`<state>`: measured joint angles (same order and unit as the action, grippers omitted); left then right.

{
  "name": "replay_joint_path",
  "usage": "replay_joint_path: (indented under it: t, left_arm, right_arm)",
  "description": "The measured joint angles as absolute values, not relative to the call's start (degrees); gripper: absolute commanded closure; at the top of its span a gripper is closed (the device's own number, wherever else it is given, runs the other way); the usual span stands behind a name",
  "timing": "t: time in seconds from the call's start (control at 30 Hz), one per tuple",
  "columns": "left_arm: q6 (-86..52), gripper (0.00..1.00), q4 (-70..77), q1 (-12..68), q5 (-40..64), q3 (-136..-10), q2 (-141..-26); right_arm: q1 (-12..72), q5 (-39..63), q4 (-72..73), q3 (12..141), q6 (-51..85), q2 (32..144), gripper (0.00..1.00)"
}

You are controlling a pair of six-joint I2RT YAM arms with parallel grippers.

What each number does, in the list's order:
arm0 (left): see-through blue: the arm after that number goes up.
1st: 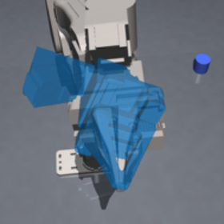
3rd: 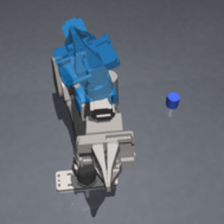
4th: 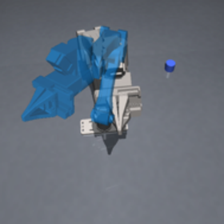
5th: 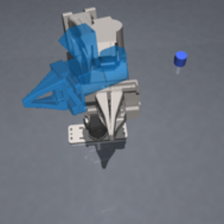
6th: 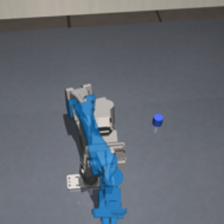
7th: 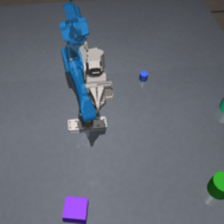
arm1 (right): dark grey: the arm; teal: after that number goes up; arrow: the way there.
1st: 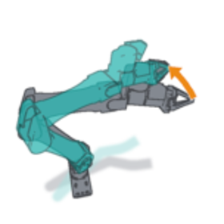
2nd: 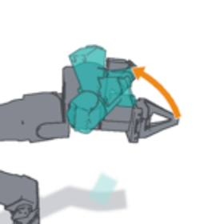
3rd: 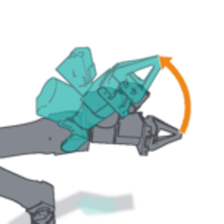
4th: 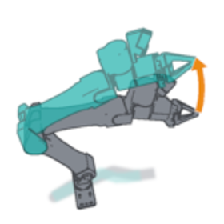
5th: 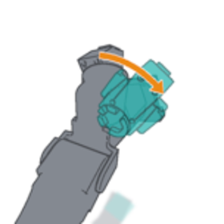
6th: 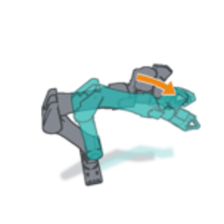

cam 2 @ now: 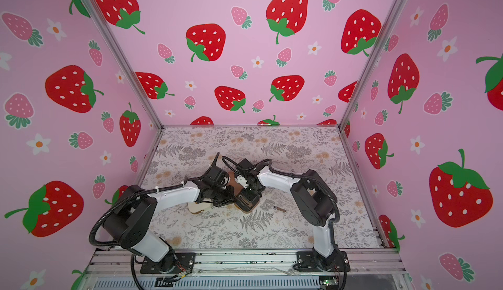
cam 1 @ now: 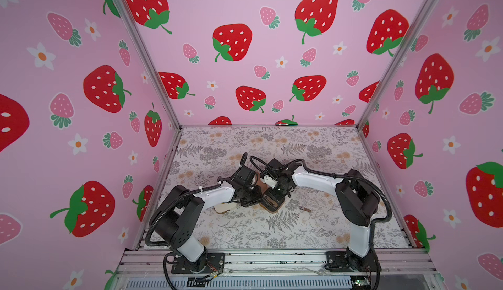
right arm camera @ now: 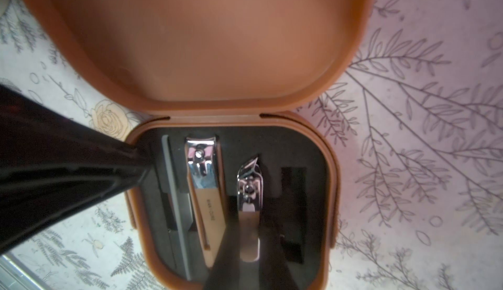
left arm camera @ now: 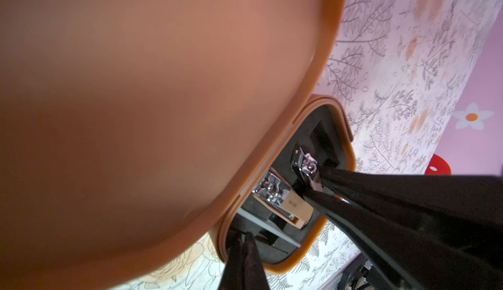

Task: Organize nail clipper sets
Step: Place the nail clipper in the storage box.

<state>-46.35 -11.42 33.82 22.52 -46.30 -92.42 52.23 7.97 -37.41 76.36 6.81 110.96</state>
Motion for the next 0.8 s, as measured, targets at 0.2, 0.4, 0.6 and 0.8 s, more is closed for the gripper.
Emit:
replay_joint_path:
  t: [0.2, 0.4, 0.6, 0.8]
  left_arm:
    - [-46.35, 1.0, -11.35, 33.82, 22.52, -46.26, -92.42]
    - [-46.37, 1.0, -11.31, 33.82, 22.52, -46.22, -92.42]
    - [-46.35, 1.0, -11.29, 33.82, 22.52, -46.22, -92.42]
    - [-46.35, 1.0, -10.9, 33.82, 22.52, -46.0, -92.42]
  right_arm:
    - [52.23, 7.05, -37.95, 76.95, 6.81, 111.55, 0.93]
    - [52.25, 6.07, -38.39, 77.43, 6.83, 111.92, 0.93]
    - [52.27, 5.63, -38.92, 78.15, 6.83, 112.9, 0.93]
    - [52.51, 5.06, -39.44, 78.83, 7.25, 113.89, 0.93]
